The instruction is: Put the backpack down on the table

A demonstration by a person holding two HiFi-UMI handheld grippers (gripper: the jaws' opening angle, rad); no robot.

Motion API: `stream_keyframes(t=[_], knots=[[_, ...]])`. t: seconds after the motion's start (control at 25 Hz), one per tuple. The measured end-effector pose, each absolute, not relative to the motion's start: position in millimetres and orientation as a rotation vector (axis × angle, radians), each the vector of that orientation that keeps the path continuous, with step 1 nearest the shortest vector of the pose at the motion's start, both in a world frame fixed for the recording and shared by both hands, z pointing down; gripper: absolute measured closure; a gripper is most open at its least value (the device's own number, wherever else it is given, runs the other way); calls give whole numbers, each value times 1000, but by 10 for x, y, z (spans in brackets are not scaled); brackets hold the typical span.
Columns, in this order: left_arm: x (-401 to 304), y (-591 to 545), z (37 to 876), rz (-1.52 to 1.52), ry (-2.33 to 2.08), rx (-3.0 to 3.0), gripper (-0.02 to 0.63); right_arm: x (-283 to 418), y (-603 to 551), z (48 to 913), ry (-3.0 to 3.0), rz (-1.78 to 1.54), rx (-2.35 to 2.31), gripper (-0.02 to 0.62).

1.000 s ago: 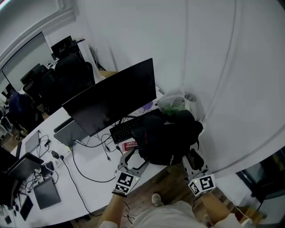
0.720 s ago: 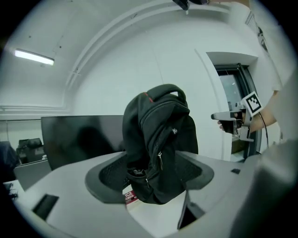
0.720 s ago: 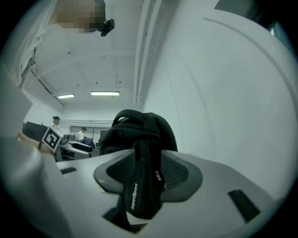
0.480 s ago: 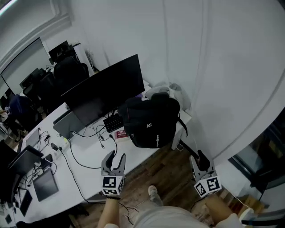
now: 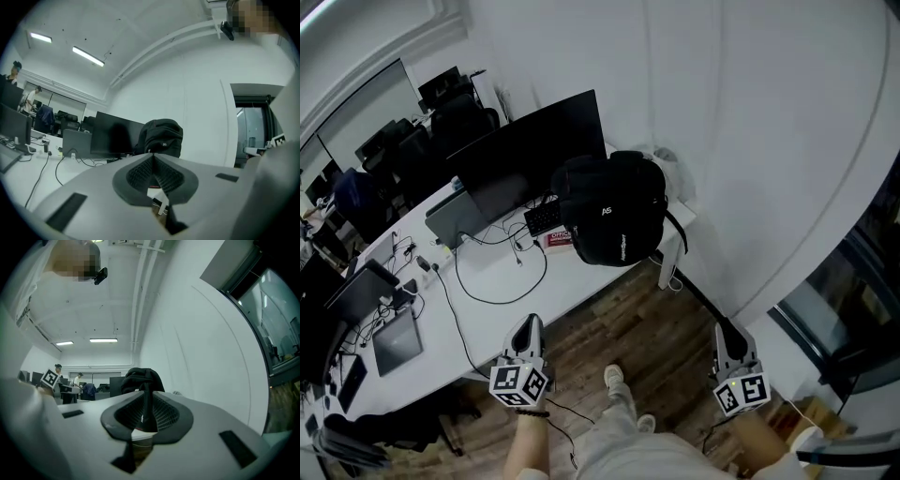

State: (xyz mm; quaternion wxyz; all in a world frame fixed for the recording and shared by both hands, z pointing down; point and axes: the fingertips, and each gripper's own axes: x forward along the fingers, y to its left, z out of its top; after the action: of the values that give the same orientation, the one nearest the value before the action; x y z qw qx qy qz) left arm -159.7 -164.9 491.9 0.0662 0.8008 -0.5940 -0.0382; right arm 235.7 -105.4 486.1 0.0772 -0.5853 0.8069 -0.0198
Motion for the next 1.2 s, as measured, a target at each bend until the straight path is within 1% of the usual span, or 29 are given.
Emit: stream_keyframes(t=[0.2,0.52,0.84,1.04,1.2], knots=[[-1606,-1172,4792,-71,-1800,2455,597,2291,-735,4940,2415,-120,-1712,563],[-1667,-732,4598,-71,-1773,2535,597,2003,-340,4885,2410,-156,-1663,574],[-2010,-312,4618,-238,-1578,2549,597,1449,292,4757,2387,-130,-1740,574],[-2205,83,4750,-147,-1476,2637,597,977,809,4704,2356,-122,-1783,574],[-2250,408,4869,-70,-1372,2710,597,753,1198,4729,2314,-140,-1835,574]])
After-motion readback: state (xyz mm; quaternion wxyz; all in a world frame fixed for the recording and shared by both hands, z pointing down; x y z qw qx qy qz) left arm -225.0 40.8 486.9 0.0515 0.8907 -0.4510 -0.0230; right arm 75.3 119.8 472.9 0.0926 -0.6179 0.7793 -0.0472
